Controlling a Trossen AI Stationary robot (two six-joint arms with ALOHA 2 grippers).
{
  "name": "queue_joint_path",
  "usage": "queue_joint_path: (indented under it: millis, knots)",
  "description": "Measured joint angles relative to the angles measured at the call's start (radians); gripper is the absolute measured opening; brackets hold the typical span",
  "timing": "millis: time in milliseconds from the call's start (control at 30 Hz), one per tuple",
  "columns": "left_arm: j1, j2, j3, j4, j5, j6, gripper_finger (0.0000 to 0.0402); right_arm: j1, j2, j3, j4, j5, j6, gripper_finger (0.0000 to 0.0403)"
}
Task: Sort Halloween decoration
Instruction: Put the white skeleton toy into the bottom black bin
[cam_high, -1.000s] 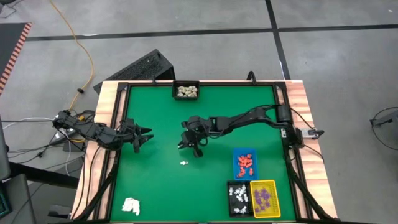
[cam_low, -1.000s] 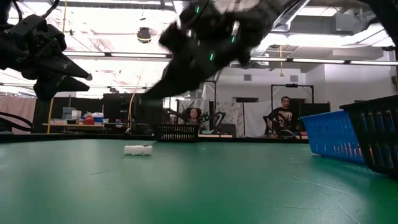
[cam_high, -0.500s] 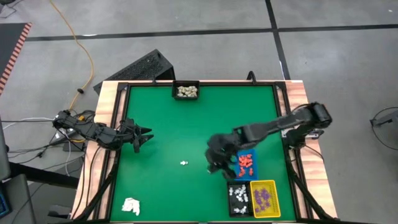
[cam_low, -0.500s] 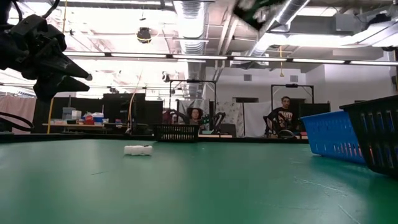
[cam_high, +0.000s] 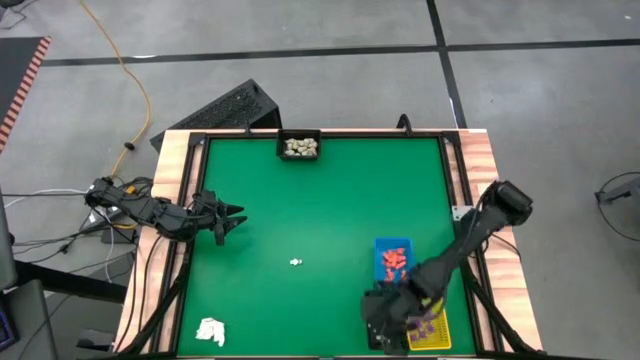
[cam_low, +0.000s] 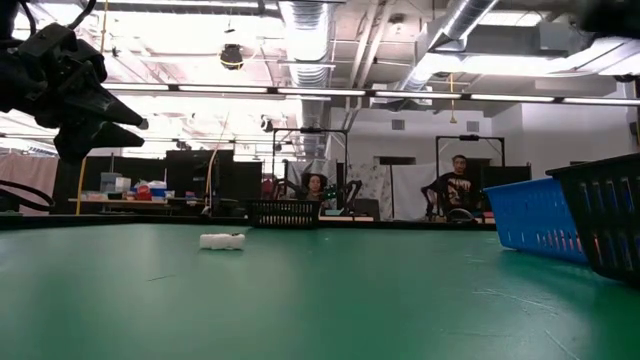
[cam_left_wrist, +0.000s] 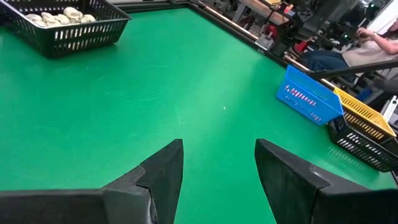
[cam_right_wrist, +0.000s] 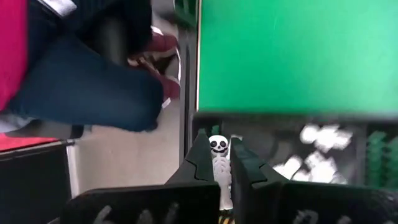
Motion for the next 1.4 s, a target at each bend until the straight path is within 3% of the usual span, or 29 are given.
queue_joint_path:
  millis: [267, 700, 800, 1067, 1200, 1400]
  knots:
    - [0.000, 0.000, 0.000, 0.000, -0.003, 0.000, 0.0189, 0.004, 0.102, 0.000, -0.116, -0.001, 0.144, 0.0058]
    - [0.000, 0.000, 0.000, -0.001, -0.004, 0.011, 0.0189, -0.033, 0.062, 0.000, -0.174, -0.018, 0.077, 0.0157]
    - [0.000, 0.000, 0.000, -0.001, -0.004, 0.011, 0.0189, -0.058, 0.045, 0.000, -0.143, 0.031, -0.028, 0.0163]
    - [0.000, 0.000, 0.000, 0.000, -0.004, 0.010, 0.0189, -0.191, 0.047, 0.000, 0.128, 0.361, -0.488, 0.0158]
    - [0.000, 0.000, 0.000, 0.000, -0.004, 0.010, 0.0189, -0.284, 0.080, 0.001, 0.346, 0.382, -0.687, 0.0158]
    - [0.000, 0.000, 0.000, 0.001, -0.004, 0.008, 0.0189, -0.397, 0.159, 0.001, 0.538, 0.327, -0.815, 0.0159]
